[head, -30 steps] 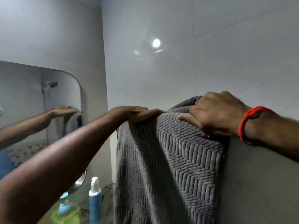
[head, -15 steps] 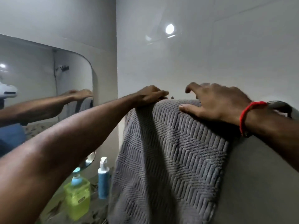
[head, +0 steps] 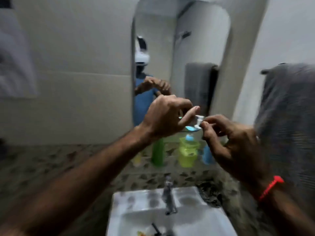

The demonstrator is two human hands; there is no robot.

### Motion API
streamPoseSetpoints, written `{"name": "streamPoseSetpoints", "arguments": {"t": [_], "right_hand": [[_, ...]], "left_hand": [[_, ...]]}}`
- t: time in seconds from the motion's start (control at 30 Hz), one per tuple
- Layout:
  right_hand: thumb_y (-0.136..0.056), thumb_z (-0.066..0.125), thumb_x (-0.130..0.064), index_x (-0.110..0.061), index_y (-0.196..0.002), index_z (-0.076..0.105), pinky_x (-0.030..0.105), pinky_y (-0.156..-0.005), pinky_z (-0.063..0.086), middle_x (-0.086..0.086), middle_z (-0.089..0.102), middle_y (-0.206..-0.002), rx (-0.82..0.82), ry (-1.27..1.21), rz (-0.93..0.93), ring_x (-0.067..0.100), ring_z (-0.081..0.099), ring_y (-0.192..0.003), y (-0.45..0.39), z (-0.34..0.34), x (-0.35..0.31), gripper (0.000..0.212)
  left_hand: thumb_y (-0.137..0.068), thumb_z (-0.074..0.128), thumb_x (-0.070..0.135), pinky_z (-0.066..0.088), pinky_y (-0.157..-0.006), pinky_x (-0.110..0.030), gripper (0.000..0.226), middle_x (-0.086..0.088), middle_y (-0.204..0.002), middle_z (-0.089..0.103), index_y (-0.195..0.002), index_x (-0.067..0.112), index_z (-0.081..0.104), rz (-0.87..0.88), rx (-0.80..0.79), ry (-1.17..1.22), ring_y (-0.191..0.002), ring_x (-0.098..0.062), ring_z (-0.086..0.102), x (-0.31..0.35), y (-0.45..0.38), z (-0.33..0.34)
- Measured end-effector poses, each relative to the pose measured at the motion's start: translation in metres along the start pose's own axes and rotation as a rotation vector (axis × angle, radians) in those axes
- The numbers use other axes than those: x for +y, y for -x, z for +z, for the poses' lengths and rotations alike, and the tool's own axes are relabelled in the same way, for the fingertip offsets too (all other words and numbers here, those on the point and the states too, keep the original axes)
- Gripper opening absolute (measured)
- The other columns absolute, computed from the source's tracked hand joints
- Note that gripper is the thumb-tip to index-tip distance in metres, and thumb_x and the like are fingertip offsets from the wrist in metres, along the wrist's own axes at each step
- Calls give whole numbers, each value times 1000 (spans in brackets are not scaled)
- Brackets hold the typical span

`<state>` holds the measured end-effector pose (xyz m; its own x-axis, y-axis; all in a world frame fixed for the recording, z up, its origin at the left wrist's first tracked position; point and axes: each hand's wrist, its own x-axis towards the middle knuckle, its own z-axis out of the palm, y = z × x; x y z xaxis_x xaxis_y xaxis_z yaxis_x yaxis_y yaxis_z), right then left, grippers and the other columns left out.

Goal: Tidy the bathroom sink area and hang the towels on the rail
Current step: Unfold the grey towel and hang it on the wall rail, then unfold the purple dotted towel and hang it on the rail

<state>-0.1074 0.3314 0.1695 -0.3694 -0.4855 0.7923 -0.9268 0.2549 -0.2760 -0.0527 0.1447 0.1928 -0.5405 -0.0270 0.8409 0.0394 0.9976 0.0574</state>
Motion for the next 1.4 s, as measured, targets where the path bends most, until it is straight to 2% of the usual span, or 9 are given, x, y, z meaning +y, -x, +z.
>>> {"name": "streamPoseSetpoints", "arguments": {"t": [0.4, 0.57, 0.7, 0.8, 1.03, 1.13, 1.2, 1.27, 1.4], "right_hand": [[-93, 53, -31, -24, -98, 60, 40, -73, 53, -3, 65, -90, -506, -451, -368, 22, 65, -87, 16, 268, -175, 11], [-92, 56, -29, -20, -95, 62, 37, -78, 51, 2, 65, -94, -735, -480, -349, 25, 63, -92, 44, 371, -224, 11], [-90, 61, -18, -11, -102, 67, 31, -80, 46, 10, 71, -99, -972, -525, -279, 28, 66, -94, 84, 443, -243, 15], [-91, 60, -18, -13, -123, 64, 27, -93, 46, 8, 70, -120, -1160, -547, -168, 24, 65, -111, 116, 491, -251, 32], [-94, 55, -4, -10, -132, 56, 25, -101, 46, -4, 60, -122, -1354, -676, 64, 13, 60, -115, 183, 579, -268, 38], [-95, 55, -2, -10, -131, 57, 6, -93, 44, -2, 62, -127, -1396, -685, 124, 2, 59, -111, 207, 583, -266, 37], [-95, 56, -7, -14, -131, 57, 22, -105, 45, 0, 63, -132, -1438, -664, 101, 9, 60, -118, 223, 586, -262, 36], [-96, 57, -13, -19, -131, 58, 30, -108, 45, -5, 65, -130, -1469, -636, 103, 2, 61, -117, 235, 585, -254, 36], [-96, 58, -12, -15, -130, 60, 6, -88, 46, -11, 68, -115, -1463, -642, 141, -24, 59, -93, 253, 580, -241, 35]], "left_hand": [[-89, 52, 50, 56, -70, -38, 34, -1, -77, 75, -85, 20, 69, -938, -205, -495, -79, -25, 72, -166, 343, -167], [-91, 61, 26, 58, -77, -40, 11, -6, -76, 73, -85, 23, 70, -1472, -59, -251, -82, -28, 73, -218, 461, -223], [-101, 51, 14, 43, -44, -20, 18, -1, -72, 66, -109, 8, 66, -1866, 103, -5, -51, -16, 62, -250, 538, -217], [-103, 45, 23, 37, -46, -18, 17, 3, -77, 64, -112, 23, 59, -2103, 199, 175, -53, -15, 54, -269, 581, -194], [-106, 38, 36, 46, -43, -17, 29, 1, -67, 69, -100, 17, 59, -2365, 720, 636, -44, -9, 63, -305, 663, -123], [-104, 33, 49, 51, -81, -35, 56, -11, -115, 68, -141, 9, 50, -2340, 901, 912, -95, -30, 66, -309, 683, -89], [-102, 38, 53, 38, -113, -46, 66, -19, -147, 52, -149, 8, 43, -2315, 1029, 1029, -134, -38, 50, -320, 693, -72], [-99, 45, 54, 29, -120, -41, 69, -19, -153, 44, -150, 7, 40, -2333, 1109, 1123, -143, -35, 42, -325, 699, -60], [-103, 48, 36, 34, -115, -39, 57, -20, -154, 44, -146, -1, 45, -2264, 1227, 1084, -139, -32, 45, -332, 685, -63]]}}
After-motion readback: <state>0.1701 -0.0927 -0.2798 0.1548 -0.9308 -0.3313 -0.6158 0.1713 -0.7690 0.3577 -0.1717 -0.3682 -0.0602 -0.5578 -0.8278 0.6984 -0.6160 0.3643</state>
